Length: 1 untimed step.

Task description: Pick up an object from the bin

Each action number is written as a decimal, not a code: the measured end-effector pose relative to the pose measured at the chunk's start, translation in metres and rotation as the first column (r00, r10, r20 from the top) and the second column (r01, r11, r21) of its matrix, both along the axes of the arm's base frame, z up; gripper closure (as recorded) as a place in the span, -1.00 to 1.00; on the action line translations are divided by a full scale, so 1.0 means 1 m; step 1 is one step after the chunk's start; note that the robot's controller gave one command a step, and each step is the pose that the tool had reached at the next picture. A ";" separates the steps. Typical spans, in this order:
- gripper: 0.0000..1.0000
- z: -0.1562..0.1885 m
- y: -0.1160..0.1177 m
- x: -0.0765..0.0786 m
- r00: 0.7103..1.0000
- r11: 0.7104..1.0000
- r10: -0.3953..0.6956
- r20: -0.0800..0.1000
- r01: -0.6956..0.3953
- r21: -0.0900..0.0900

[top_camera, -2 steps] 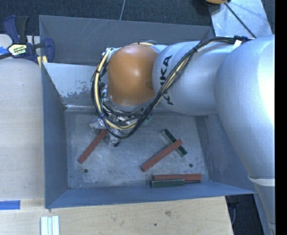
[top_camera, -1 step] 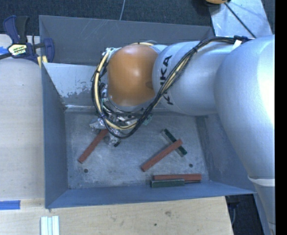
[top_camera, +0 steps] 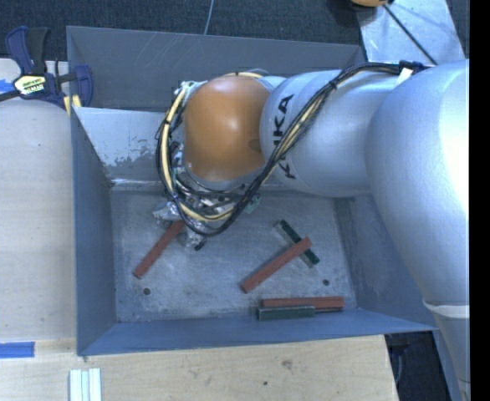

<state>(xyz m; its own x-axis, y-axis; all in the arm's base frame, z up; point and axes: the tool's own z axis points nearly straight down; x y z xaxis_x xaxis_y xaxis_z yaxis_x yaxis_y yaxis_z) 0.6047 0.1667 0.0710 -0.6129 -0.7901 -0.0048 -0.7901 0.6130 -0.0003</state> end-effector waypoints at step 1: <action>1.00 0.001 0.000 0.000 1.000 1.000 -0.001 0.000 0.001 0.000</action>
Offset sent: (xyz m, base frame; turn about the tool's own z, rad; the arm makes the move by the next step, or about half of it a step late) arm 0.0001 0.0001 0.0403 0.0000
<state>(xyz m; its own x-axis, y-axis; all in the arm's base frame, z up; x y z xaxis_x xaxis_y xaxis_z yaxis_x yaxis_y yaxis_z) 0.6048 0.1666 0.0718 -0.6138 -0.7895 -0.0050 -0.7895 0.6138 -0.0007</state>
